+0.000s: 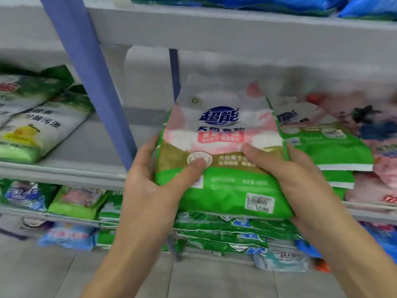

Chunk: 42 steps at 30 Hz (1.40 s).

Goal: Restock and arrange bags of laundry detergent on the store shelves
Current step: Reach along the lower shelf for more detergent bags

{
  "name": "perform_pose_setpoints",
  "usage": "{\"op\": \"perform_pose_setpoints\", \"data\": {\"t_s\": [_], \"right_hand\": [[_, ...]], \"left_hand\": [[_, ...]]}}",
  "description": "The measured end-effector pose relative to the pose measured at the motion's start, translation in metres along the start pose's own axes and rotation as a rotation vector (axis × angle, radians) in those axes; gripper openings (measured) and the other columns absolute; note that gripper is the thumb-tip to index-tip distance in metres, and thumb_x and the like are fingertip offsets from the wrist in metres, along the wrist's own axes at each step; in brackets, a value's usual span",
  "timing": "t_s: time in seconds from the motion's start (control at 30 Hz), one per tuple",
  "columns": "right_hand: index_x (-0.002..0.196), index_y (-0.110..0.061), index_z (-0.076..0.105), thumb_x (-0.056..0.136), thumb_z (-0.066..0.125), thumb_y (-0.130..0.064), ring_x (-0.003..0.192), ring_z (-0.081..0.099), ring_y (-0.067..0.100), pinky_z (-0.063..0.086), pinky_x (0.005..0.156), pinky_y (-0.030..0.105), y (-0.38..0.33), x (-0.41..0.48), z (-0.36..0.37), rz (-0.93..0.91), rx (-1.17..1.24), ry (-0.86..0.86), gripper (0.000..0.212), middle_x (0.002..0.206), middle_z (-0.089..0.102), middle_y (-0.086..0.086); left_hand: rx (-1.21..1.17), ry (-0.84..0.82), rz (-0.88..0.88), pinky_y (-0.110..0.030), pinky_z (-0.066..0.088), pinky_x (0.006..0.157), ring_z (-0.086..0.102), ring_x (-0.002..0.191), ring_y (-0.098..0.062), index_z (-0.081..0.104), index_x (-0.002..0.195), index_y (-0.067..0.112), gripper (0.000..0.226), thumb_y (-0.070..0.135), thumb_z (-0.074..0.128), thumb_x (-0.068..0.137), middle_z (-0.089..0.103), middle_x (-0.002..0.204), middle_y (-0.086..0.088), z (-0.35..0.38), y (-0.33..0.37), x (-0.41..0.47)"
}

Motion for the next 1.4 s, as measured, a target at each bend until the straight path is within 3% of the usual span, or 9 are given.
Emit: {"op": "perform_pose_setpoints", "data": {"t_s": [0.27,0.33,0.4,0.5,0.67,0.77,0.93,1.23,1.4], "right_hand": [[0.145,-0.026,0.046,0.097,0.061,-0.049,0.060,0.056,-0.020,0.036,0.047,0.001,-0.022,0.059,0.015,-0.176,-0.539,0.048,0.055,0.086,0.056,-0.017],[0.157,-0.031,0.028,0.096,0.057,-0.060,0.080,0.056,-0.027,0.040,0.070,-0.005,-0.017,0.051,0.020,-0.205,-0.619,0.060,0.073,0.110,0.060,-0.018],[0.159,-0.039,0.014,0.079,0.066,-0.074,0.122,0.059,0.007,0.047,0.101,0.023,-0.013,0.039,0.021,-0.215,-0.698,0.082,0.101,0.145,0.052,-0.010],[0.157,-0.042,0.016,0.063,0.080,-0.073,0.109,0.066,0.024,0.052,0.087,0.030,-0.011,0.033,0.021,-0.188,-0.796,0.024,0.118,0.136,0.059,-0.007],[0.151,-0.041,0.035,0.077,0.083,-0.051,0.095,0.051,-0.016,0.037,0.080,0.006,-0.013,0.053,0.016,-0.162,-0.559,-0.067,0.089,0.127,0.054,-0.027],[0.121,-0.046,0.047,0.083,0.080,-0.046,0.091,0.057,-0.011,0.042,0.075,0.011,-0.007,0.056,0.024,-0.167,-0.548,-0.055,0.050,0.122,0.059,-0.026],[0.145,-0.023,0.047,0.082,0.076,-0.056,0.120,0.060,0.027,0.050,0.099,0.035,-0.003,0.047,0.029,-0.197,-0.741,0.120,0.077,0.132,0.064,0.004],[0.154,-0.019,0.042,0.099,0.065,-0.032,0.132,0.054,0.022,0.041,0.113,0.033,0.004,0.001,0.016,-0.295,-0.775,0.202,0.060,0.149,0.055,0.003],[0.156,-0.010,0.037,0.101,0.063,-0.027,0.146,0.041,0.024,0.030,0.123,0.035,0.003,-0.019,0.007,-0.316,-0.918,0.082,0.063,0.158,0.044,0.009]], "left_hand": [[0.463,0.150,0.061,-0.018,0.032,0.079,0.054,0.108,-0.013,0.046,0.145,0.034,0.056,0.054,0.059,0.094,0.051,0.094,0.026,0.028,-0.003,0.061],[0.632,0.196,0.097,-0.021,0.026,0.075,0.055,0.114,-0.026,0.049,0.142,0.034,0.052,0.061,0.048,0.097,0.046,0.085,0.019,0.026,0.000,0.062],[0.760,0.224,0.140,-0.030,0.027,0.074,0.057,0.108,-0.035,0.054,0.132,0.034,0.049,0.066,0.038,0.098,0.048,0.079,0.012,0.024,0.000,0.062],[0.728,0.217,0.168,-0.036,0.036,0.074,0.062,0.096,-0.032,0.051,0.133,0.037,0.053,0.070,0.034,0.096,0.055,0.072,0.013,0.023,-0.006,0.056],[0.697,0.142,0.152,-0.031,0.043,0.077,0.064,0.096,-0.019,0.038,0.146,0.033,0.092,0.082,0.047,0.069,0.063,0.094,0.015,0.021,-0.008,0.059],[0.810,0.134,0.155,-0.033,0.035,0.073,0.064,0.099,-0.031,0.039,0.144,0.030,0.082,0.077,0.050,0.078,0.060,0.093,0.010,0.022,-0.008,0.065],[0.763,0.155,0.115,-0.033,0.033,0.069,0.053,0.077,-0.027,0.046,0.127,0.021,0.062,0.067,0.054,0.086,0.055,0.075,0.011,0.019,-0.012,0.056],[0.834,-0.002,0.134,-0.036,0.044,0.068,0.066,0.089,-0.036,0.046,0.130,0.012,0.042,0.043,0.052,0.102,0.067,0.102,-0.008,0.009,-0.001,0.042],[0.993,-0.146,0.170,-0.047,0.051,0.080,0.062,0.104,-0.046,0.029,0.153,0.003,0.066,0.030,0.058,0.100,0.063,0.121,-0.025,-0.003,0.009,0.016]]}}
Point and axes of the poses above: each hand's wrist, its own x-axis towards the middle knuckle, its own z-axis out of the palm, y = z × x, the point moved 3 cm from there along x, towards the middle knuckle
